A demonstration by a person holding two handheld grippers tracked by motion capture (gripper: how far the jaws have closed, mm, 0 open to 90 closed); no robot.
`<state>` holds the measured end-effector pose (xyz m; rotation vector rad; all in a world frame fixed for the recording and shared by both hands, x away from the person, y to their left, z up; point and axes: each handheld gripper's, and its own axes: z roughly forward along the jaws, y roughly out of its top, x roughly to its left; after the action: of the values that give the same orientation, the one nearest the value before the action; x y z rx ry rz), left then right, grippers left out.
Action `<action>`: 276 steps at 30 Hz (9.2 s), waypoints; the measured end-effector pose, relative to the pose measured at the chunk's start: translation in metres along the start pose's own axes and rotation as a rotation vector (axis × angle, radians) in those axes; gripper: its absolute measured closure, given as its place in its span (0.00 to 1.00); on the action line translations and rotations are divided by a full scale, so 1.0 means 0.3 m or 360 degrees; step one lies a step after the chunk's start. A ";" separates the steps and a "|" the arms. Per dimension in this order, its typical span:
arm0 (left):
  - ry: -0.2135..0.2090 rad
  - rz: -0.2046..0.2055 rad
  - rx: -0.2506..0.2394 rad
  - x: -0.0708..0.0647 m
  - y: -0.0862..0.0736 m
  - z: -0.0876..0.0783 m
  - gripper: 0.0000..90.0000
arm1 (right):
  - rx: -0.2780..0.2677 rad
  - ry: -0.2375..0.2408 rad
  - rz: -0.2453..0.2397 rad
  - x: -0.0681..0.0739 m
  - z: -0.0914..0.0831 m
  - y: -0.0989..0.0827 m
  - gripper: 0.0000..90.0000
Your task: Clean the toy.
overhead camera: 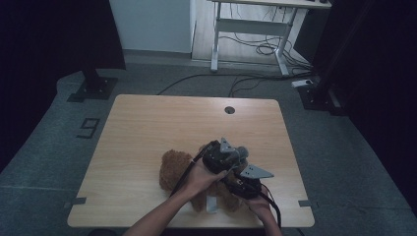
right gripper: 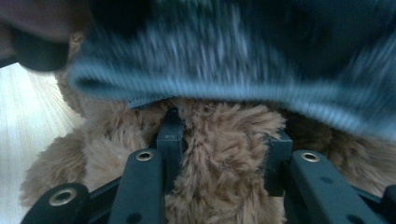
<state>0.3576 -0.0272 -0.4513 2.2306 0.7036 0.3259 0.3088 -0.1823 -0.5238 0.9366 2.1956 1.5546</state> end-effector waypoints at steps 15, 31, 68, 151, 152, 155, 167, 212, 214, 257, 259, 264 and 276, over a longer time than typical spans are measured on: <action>0.0298 -0.0217 -0.0186 0.236 -0.290 -0.304 0.86 | -0.0013 0.0011 0.0020 -0.004 0.004 -0.003 0.68; 0.0203 -0.0709 -0.0092 0.403 -0.624 -0.316 0.86 | -0.0021 0.0016 0.0062 -0.014 0.000 -0.005 0.62; -0.0148 -0.0559 -0.0358 0.342 -0.395 -0.282 0.86 | 0.0172 0.0092 0.0406 -0.019 0.055 0.025 0.34; -0.0058 -0.0146 -0.0157 0.013 -0.030 -0.068 0.85 | -0.0030 -0.0129 -0.0263 0.042 0.010 -0.028 0.64; -0.0041 -0.0138 -0.0165 0.014 -0.041 -0.079 0.85 | -0.0030 -0.0129 -0.0256 0.042 0.012 -0.027 0.64; 0.0037 -0.0118 -0.0201 0.026 -0.093 -0.141 0.85 | -0.0031 -0.0128 -0.0222 0.041 0.012 -0.025 0.65; 0.0205 -0.0260 -0.0361 0.157 -0.293 -0.366 0.85 | -0.0034 -0.0130 -0.0182 0.036 0.012 -0.024 0.66; 0.0141 -0.0264 -0.0226 0.175 -0.188 -0.197 0.85 | -0.0017 -0.0112 -0.0169 0.022 0.007 -0.024 0.66; 0.0157 -0.0272 -0.0294 0.178 -0.247 -0.256 0.85 | -0.0022 -0.0108 -0.0167 0.024 0.008 -0.024 0.66; 0.0175 -0.0332 -0.0418 0.246 -0.229 -0.368 0.85 | -0.0054 -0.0237 -0.0100 0.006 0.044 -0.010 0.68; 0.0103 -0.0271 -0.0413 0.198 -0.140 -0.320 0.85 | -0.0055 -0.0235 -0.0107 0.005 0.045 -0.009 0.68; 0.0027 -0.0244 -0.0340 0.151 -0.057 -0.221 0.84 | -0.0055 -0.0231 -0.0118 0.009 0.040 -0.012 0.68; 0.0173 -0.0247 -0.0263 0.188 -0.195 -0.201 0.84 | -0.0044 -0.0221 -0.0130 0.017 0.026 -0.022 0.69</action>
<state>0.3549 0.0739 -0.4528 2.0010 0.8701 0.4149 0.3072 -0.1746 -0.5323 0.9062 2.0845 1.4345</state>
